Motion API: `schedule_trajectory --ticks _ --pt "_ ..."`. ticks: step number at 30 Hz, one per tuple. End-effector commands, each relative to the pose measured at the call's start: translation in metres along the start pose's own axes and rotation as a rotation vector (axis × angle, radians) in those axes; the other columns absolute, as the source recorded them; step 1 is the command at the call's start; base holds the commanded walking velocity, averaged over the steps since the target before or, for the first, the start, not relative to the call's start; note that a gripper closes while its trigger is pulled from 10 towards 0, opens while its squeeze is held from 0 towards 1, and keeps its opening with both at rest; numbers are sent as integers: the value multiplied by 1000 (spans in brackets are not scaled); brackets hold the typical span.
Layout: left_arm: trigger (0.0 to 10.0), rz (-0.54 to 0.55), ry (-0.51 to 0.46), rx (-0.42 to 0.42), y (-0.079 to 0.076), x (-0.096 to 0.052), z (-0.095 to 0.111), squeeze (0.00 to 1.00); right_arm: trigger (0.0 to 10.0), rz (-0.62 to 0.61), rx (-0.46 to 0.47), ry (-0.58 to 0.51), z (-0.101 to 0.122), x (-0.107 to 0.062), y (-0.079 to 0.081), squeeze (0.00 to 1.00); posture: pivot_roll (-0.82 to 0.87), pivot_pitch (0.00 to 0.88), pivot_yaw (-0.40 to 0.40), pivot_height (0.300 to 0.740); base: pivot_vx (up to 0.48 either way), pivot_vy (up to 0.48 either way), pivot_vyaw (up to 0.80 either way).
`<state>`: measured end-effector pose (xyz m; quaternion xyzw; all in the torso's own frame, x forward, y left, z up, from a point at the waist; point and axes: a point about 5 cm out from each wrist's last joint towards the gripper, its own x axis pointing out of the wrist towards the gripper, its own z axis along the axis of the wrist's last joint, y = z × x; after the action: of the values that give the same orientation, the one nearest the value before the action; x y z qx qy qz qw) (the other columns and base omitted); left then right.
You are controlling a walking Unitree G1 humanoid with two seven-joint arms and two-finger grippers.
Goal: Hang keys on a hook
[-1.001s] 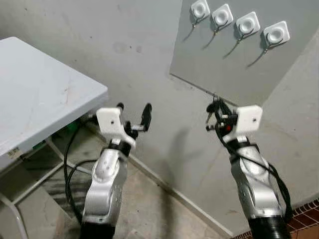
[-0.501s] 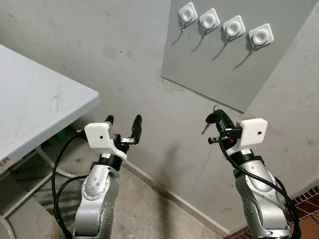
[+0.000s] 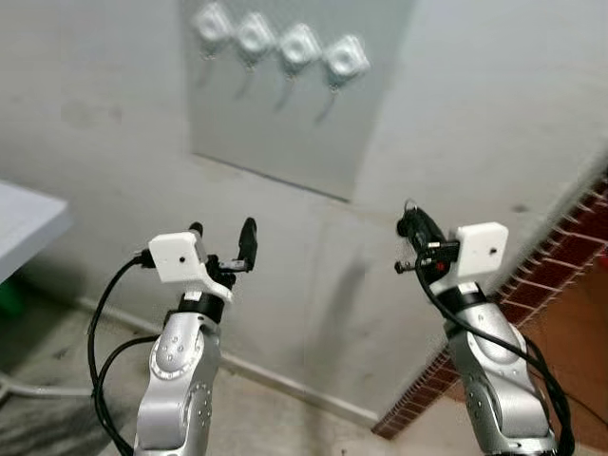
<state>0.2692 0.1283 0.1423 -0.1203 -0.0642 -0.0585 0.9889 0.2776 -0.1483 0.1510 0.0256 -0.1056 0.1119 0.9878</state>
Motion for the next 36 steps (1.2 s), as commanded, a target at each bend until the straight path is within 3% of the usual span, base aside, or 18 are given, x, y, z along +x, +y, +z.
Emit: schedule_trajectory --ticks 1,13,36 --pt "10000 -2 -7 -13 -7 1 2 0 10000 1 -12 -32 9 3 -2 0 17 0 -83 740 0 0 0" --pt "10000 -24 11 -44 -9 0 2 0 10000 25 -11 -41 12 7 0 0 19 0 -84 740 0 0 0" --pt "10000 -23 27 -55 -9 0 2 0 10000 29 11 -39 10 6 5 0 22 0 -83 740 0 433 0"
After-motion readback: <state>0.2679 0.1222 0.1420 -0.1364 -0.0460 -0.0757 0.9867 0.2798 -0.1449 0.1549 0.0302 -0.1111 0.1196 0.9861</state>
